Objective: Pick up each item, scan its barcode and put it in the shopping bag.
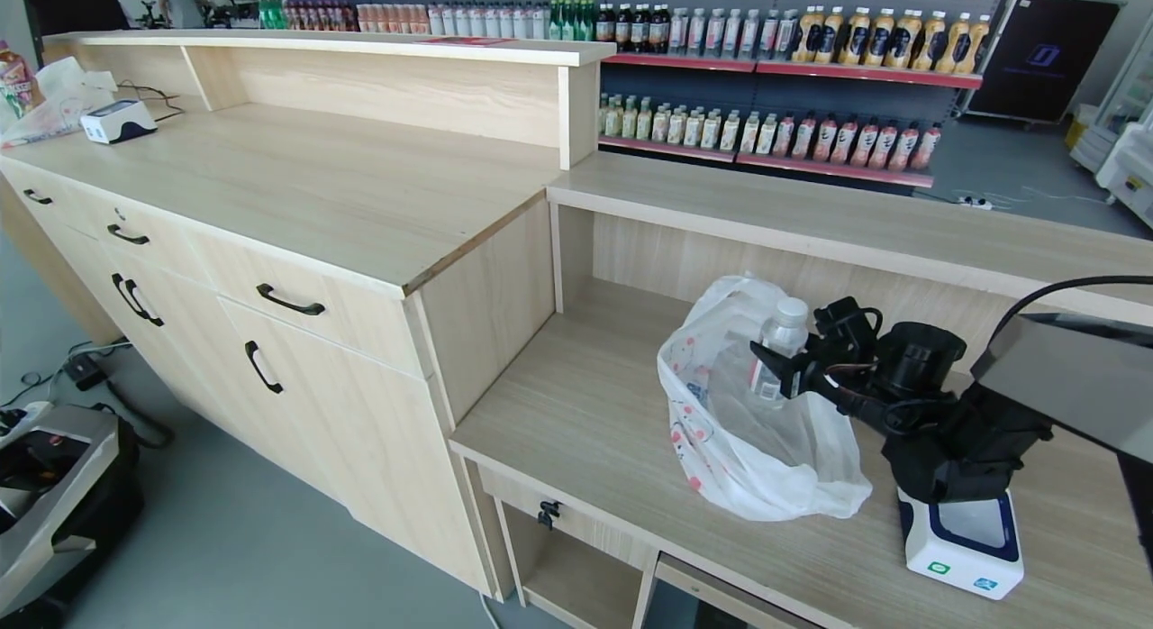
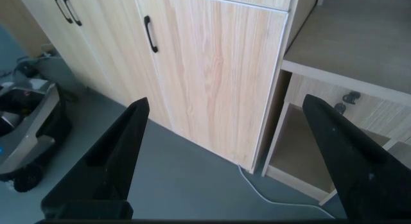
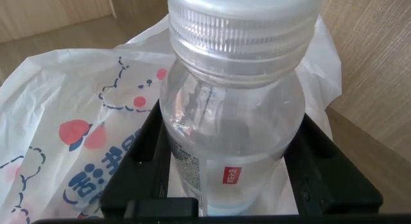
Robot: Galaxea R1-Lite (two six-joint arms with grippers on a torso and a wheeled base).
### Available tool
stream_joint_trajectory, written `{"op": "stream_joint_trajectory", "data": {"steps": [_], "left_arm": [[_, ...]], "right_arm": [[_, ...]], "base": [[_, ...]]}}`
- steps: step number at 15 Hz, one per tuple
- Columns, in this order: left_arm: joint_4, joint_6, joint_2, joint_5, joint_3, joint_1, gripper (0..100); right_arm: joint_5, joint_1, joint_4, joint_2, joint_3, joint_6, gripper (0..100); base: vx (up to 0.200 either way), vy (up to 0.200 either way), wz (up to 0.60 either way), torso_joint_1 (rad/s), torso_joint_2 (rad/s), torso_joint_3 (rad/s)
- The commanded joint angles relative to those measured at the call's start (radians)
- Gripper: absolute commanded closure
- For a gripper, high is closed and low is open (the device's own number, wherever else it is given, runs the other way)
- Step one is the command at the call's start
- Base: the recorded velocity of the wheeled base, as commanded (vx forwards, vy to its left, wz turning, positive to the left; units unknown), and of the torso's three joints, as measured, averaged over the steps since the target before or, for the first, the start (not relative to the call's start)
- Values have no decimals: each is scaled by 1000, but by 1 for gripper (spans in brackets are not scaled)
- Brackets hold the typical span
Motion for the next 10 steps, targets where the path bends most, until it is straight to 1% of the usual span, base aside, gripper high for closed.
{"op": "stream_joint_trajectory", "data": {"steps": [1, 7, 8, 10], "left_arm": [[0, 0, 0, 0, 0, 0, 0], [0, 0, 0, 0, 0, 0, 0], [0, 0, 0, 0, 0, 0, 0], [0, 0, 0, 0, 0, 0, 0]], "right_arm": [[0, 1, 1, 21, -3, -1, 100], [0, 1, 9, 26, 3, -4, 100], [0, 1, 9, 18, 3, -3, 0], [3, 6, 13, -39, 15, 5, 0]], "base": [[0, 0, 0, 0, 0, 0], [0, 0, 0, 0, 0, 0], [0, 0, 0, 0, 0, 0], [0, 0, 0, 0, 0, 0]]}}
